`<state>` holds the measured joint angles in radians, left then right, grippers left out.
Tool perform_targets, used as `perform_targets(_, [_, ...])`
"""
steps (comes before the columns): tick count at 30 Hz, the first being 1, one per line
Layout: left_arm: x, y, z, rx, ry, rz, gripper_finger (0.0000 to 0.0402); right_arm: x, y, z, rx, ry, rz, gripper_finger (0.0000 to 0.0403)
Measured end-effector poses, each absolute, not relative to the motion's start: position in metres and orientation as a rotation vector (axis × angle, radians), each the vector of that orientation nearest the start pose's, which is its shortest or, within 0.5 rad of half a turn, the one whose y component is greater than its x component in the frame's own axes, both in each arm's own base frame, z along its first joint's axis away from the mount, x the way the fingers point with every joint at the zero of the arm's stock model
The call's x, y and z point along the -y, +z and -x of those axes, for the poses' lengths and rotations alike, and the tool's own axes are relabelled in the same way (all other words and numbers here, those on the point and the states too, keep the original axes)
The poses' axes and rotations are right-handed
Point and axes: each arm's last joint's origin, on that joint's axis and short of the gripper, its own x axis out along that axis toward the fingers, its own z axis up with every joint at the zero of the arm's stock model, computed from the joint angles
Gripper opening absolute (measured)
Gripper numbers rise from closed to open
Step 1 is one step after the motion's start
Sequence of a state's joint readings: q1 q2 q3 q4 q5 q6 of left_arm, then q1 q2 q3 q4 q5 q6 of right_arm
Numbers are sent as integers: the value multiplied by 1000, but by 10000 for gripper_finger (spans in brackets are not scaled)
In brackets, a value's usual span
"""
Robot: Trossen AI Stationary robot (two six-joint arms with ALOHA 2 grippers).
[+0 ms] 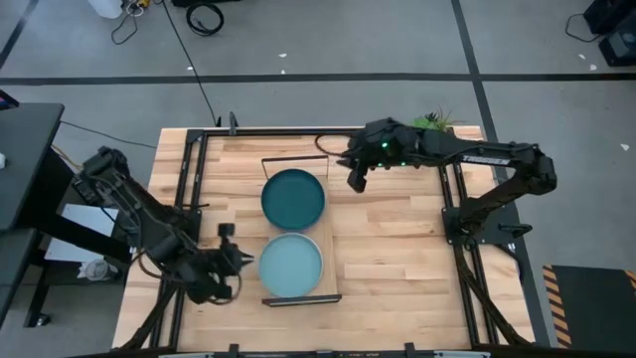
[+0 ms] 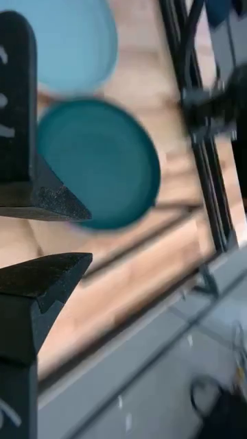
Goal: Place and stack plates onto a shelf
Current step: Return to Home Position
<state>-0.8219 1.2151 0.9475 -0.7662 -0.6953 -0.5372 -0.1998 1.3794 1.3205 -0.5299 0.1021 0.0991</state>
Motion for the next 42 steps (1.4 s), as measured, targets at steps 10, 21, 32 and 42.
perform_targets(10, [120, 263, -136, -625, 193, 56, 7, 92, 390, -245, -431, -493, -126, 91])
perform_targets(21, [112, 254, -130, -437, 345, 221, 8, 88, 420, -216, -245, -511, -135, 91])
perform_targets(32, [57, 280, -88, -191, 531, 348, 3, 93, 461, -168, 34, -303, -73, 67])
perform_targets(42, [19, 266, -67, -42, 721, 539, 1, 110, 418, -165, 29, -277, -211, 25])
